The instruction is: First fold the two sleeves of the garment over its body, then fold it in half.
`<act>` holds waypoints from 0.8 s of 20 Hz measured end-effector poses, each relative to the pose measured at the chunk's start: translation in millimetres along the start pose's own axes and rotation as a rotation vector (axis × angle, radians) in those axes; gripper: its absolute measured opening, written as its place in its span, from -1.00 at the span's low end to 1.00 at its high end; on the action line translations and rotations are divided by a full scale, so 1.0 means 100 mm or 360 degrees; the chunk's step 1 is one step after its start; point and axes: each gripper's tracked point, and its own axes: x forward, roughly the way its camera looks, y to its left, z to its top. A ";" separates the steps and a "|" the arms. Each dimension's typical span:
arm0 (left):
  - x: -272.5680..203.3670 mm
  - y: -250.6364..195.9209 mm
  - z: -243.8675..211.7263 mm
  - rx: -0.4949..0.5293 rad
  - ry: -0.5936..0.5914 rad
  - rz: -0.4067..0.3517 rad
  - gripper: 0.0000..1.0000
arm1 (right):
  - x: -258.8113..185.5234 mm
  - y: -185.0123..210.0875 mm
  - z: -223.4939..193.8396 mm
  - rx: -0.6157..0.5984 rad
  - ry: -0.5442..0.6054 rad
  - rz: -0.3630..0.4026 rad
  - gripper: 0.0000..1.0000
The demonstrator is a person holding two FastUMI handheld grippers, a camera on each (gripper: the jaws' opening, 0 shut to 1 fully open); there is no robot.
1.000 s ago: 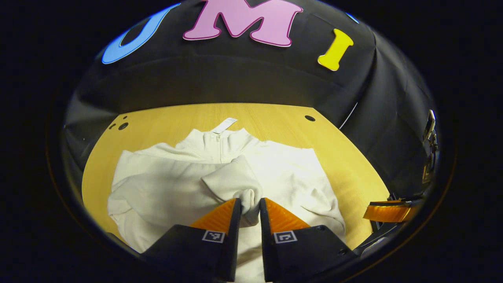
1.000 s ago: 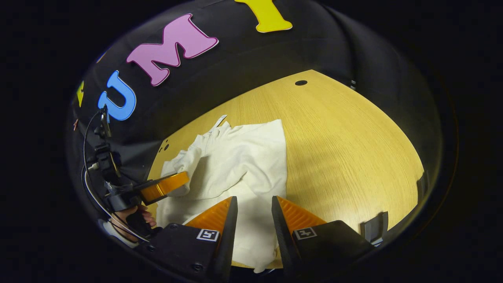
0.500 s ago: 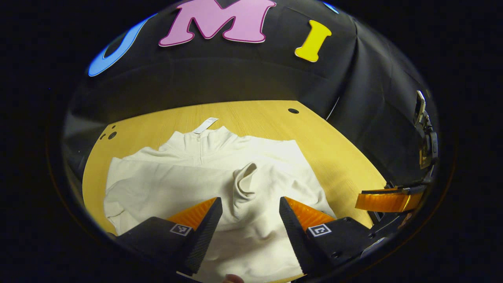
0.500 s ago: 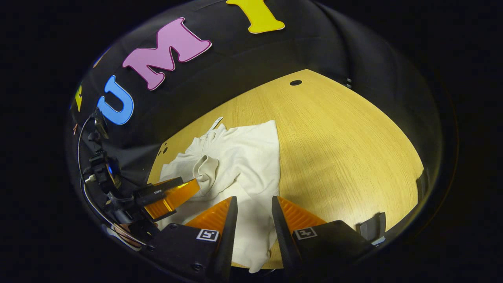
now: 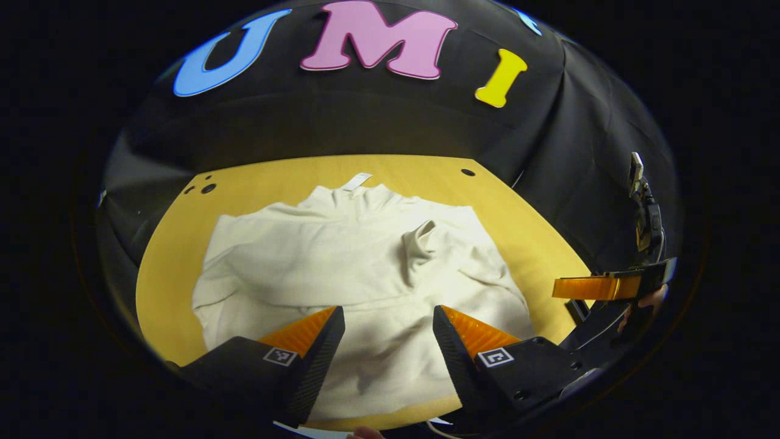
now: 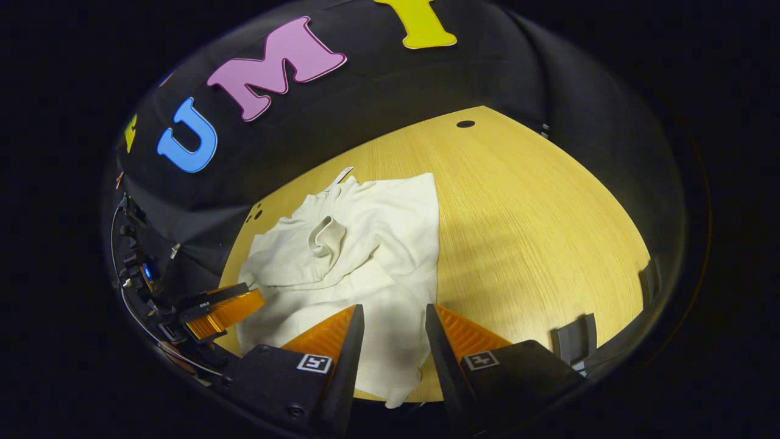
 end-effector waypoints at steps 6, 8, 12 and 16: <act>-0.35 0.63 -0.47 -0.0057 0.0082 0.0191 0.83 | -0.08 0.06 -0.45 -0.0097 0.0136 -0.0033 0.63; -0.46 0.79 -0.64 -0.0077 0.0126 0.0232 0.83 | -0.12 0.03 -0.60 -0.0126 0.0173 -0.0075 0.71; -0.61 1.08 -0.99 -0.0120 0.0232 0.0317 0.84 | -0.11 -0.07 -0.82 -0.0124 0.0228 -0.0170 0.86; -0.64 1.30 -1.21 -0.0178 0.0304 0.0393 0.84 | -0.03 -0.09 -0.96 -0.0159 0.0285 -0.0211 0.91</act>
